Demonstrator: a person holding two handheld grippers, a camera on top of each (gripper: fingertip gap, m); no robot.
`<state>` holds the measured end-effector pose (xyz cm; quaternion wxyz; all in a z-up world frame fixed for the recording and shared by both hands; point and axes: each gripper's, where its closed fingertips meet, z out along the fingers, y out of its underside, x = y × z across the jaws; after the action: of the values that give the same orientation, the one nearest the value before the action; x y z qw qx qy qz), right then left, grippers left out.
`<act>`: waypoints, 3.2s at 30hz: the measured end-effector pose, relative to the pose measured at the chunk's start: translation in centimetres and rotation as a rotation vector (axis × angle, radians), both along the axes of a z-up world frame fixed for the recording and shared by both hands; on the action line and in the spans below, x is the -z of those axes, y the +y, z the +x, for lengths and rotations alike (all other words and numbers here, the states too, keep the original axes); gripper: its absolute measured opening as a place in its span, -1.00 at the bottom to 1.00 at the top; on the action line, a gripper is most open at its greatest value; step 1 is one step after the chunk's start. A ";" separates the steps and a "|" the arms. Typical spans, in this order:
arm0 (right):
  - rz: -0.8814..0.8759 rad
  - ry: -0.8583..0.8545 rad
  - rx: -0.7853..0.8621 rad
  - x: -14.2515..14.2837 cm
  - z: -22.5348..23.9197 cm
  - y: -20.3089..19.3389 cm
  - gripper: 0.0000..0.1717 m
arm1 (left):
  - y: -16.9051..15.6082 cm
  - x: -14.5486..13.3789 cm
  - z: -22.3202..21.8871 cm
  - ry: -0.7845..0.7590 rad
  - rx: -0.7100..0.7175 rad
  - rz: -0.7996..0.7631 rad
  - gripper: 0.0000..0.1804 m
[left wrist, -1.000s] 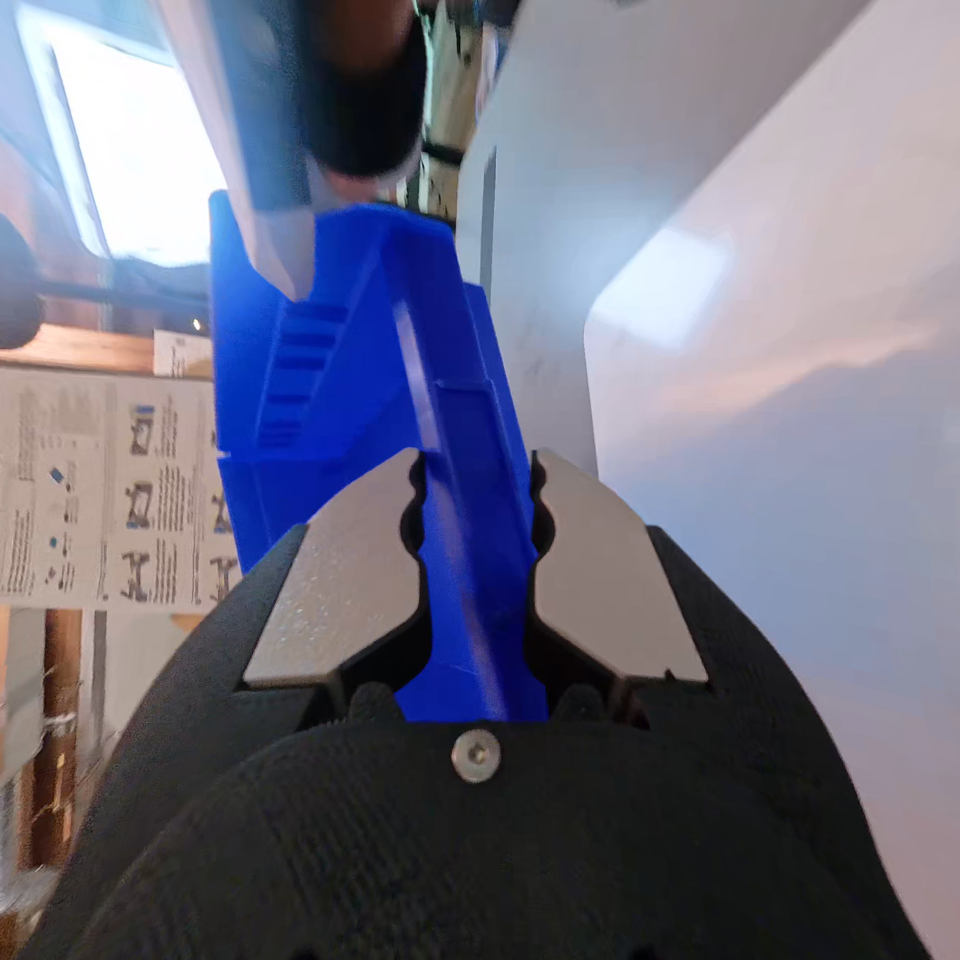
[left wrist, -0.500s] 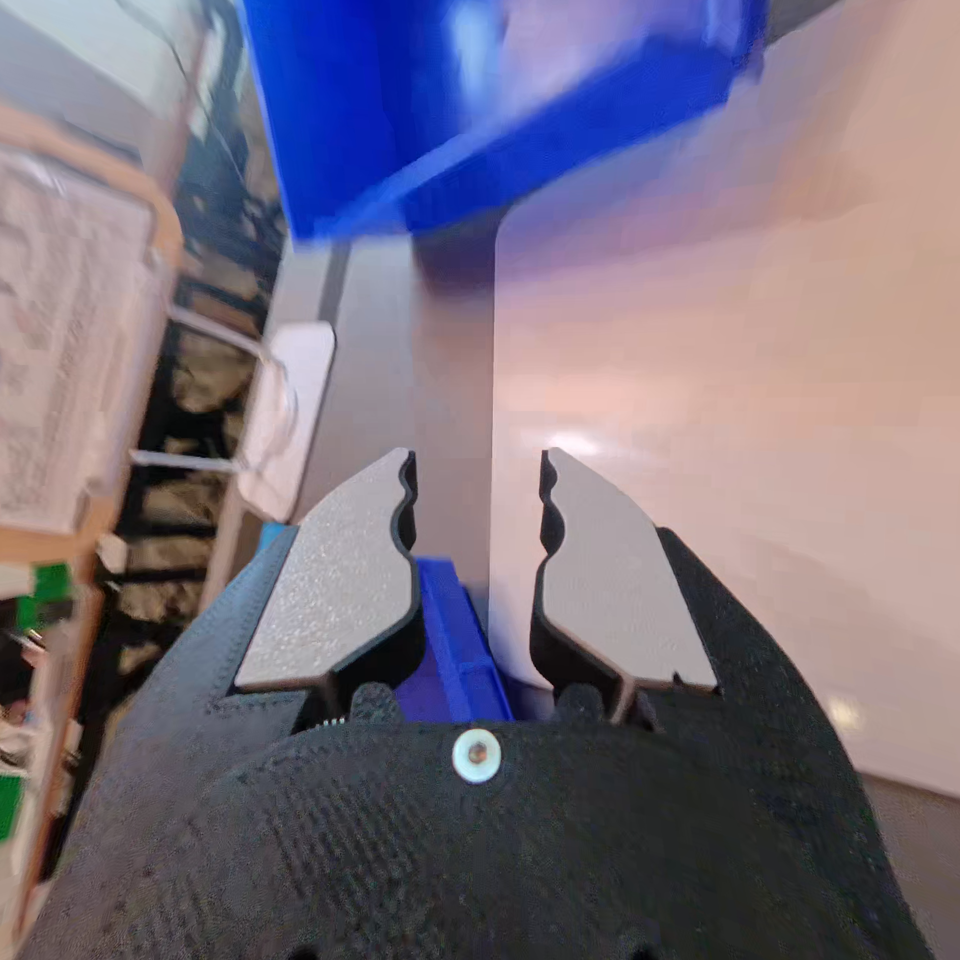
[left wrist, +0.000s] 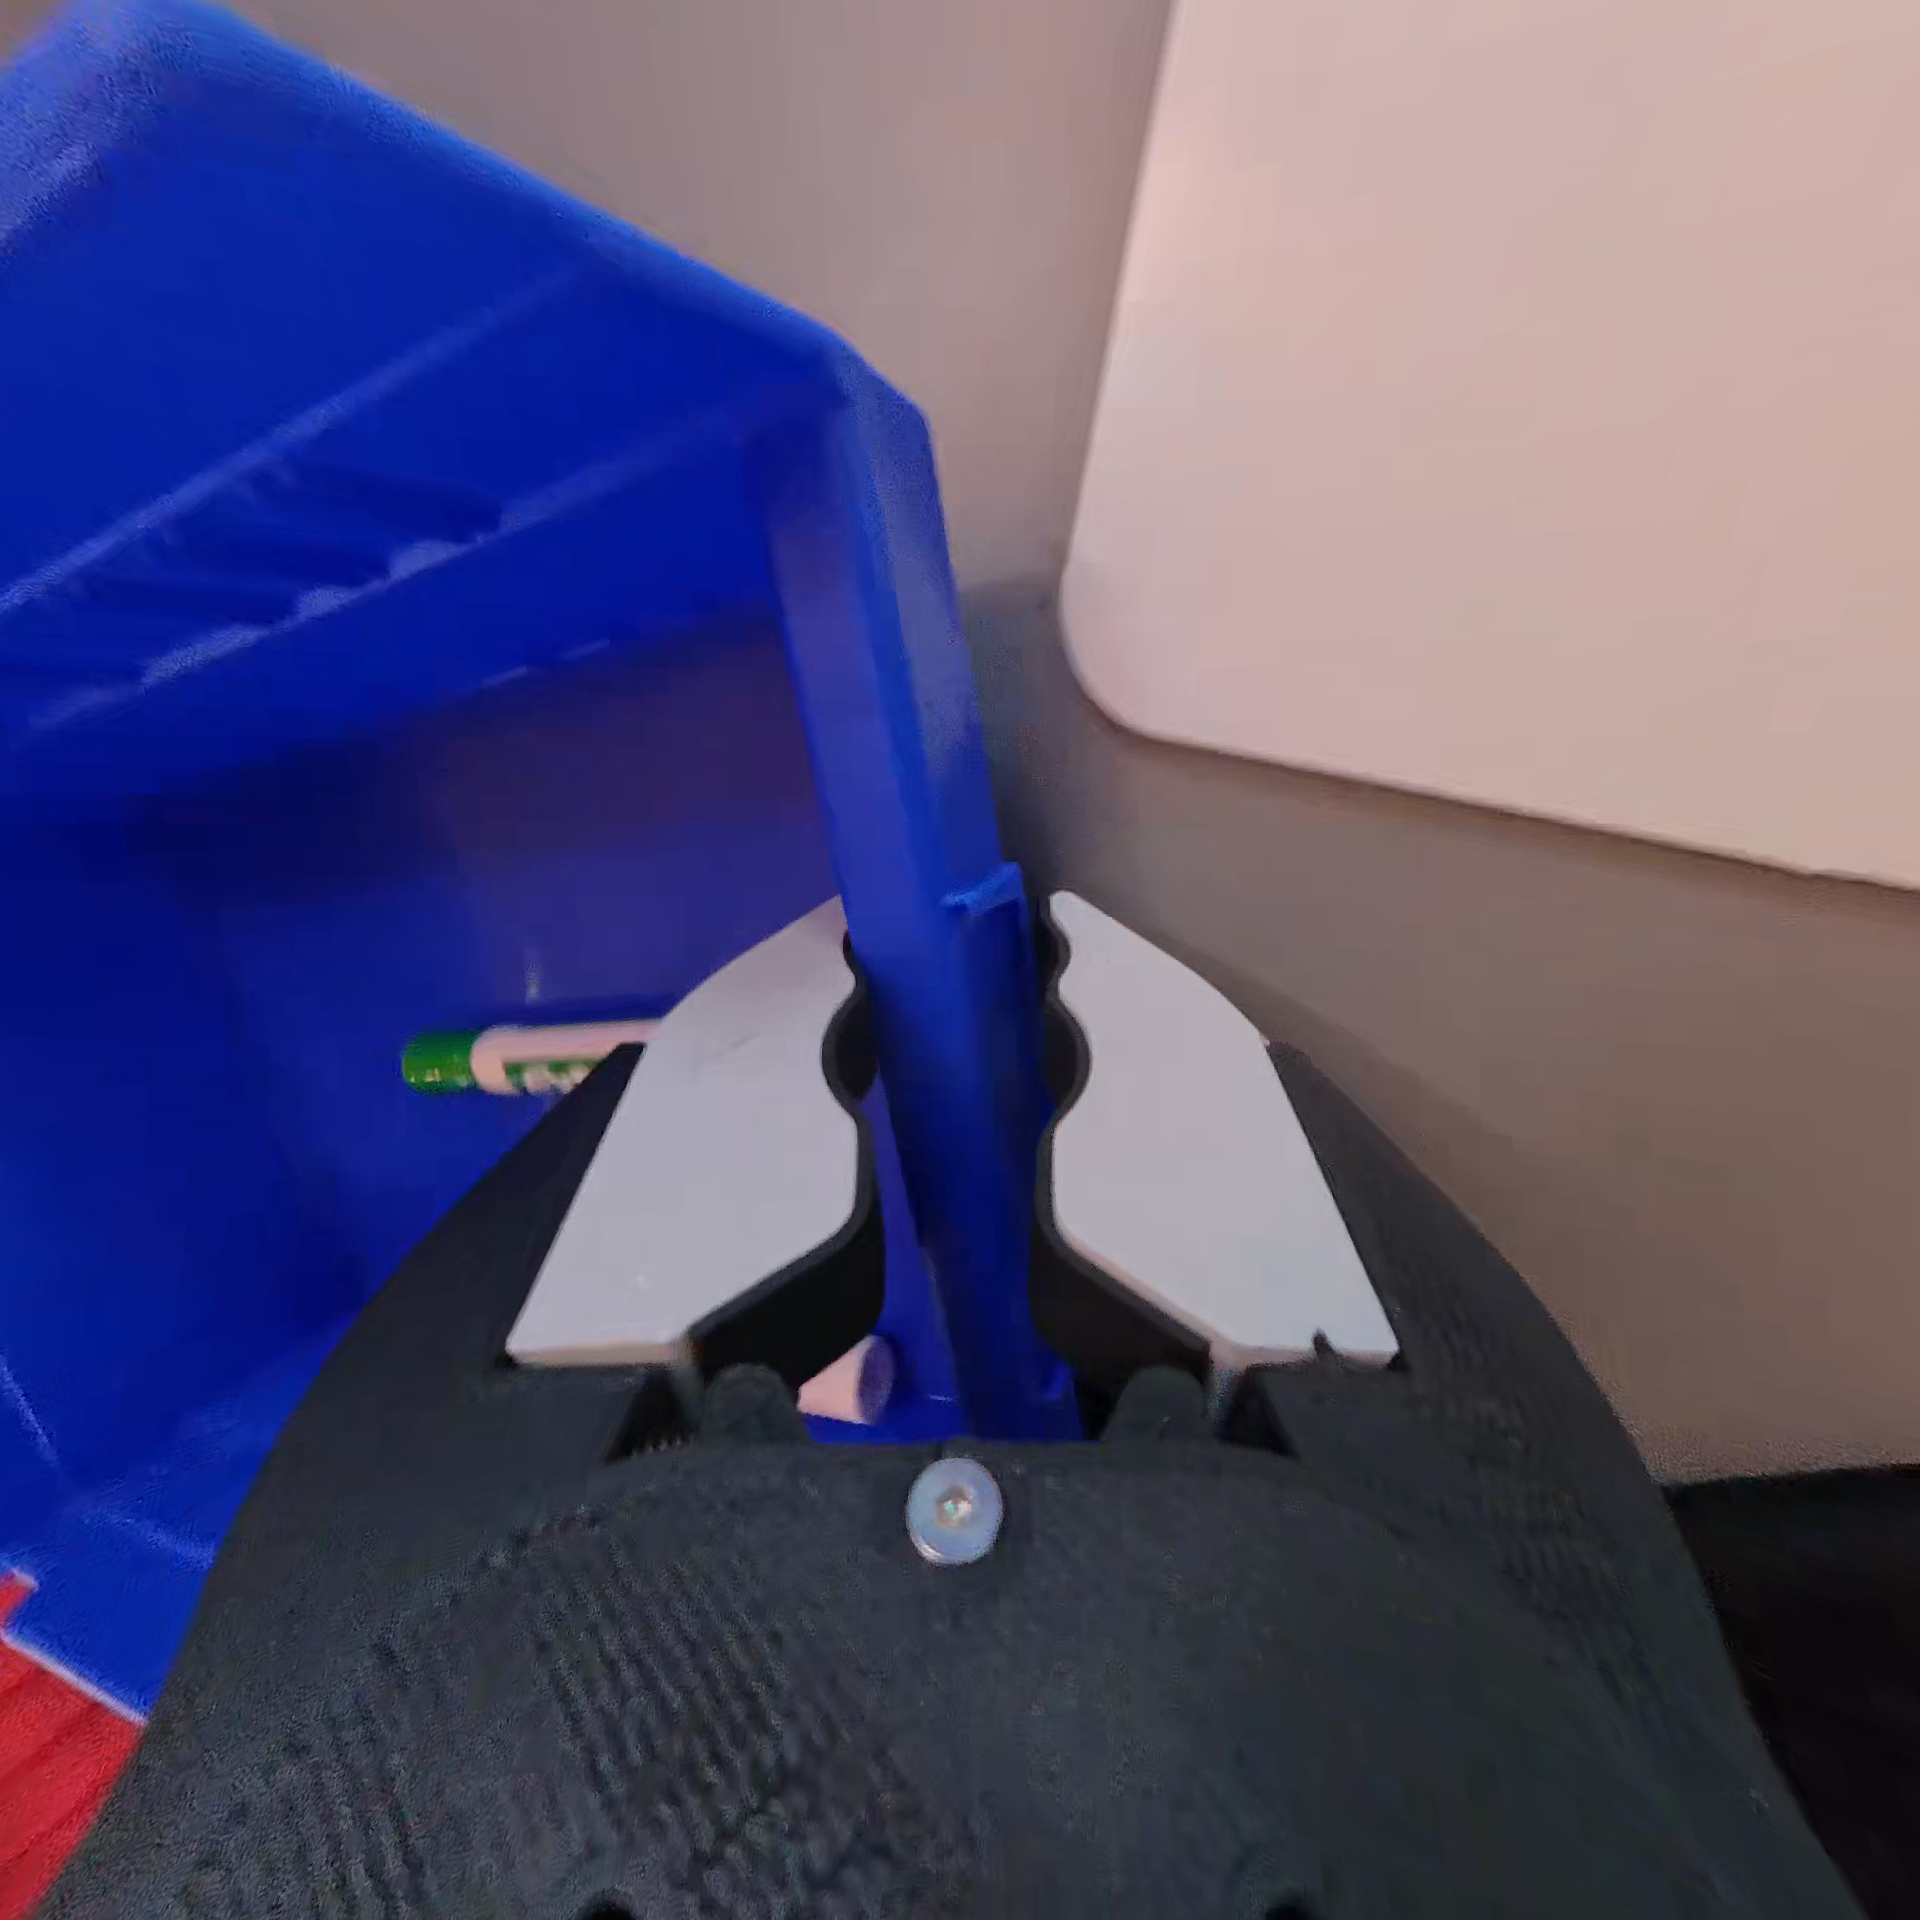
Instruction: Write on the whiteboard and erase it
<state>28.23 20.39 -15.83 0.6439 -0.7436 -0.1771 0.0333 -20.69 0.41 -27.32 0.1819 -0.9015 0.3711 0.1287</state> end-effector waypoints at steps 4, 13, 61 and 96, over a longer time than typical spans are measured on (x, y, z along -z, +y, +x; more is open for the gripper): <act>0.050 -0.122 -0.026 -0.6 -1.7 -0.4 -0.66 | -1.1 -0.1 -3.9 0.013 -0.082 0.034 -0.67; -0.130 -0.086 -0.065 3.0 -3.5 2.2 -0.42 | -0.6 -0.3 -11.5 0.009 -0.229 0.156 -0.67; 0.229 -0.327 -0.538 -0.8 -13.6 -6.6 -0.64 | 13.5 -4.5 9.4 -0.577 0.160 0.290 -0.39; -0.049 -0.548 -1.556 6.6 -33.0 -21.2 -0.38 | -2.0 -4.4 16.0 -0.506 0.609 0.323 -0.39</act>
<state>-4.76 -0.86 -22.45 0.3543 -0.4040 -0.7916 0.2910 -4.72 -1.55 -22.96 0.4357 -0.7139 0.5391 -0.0998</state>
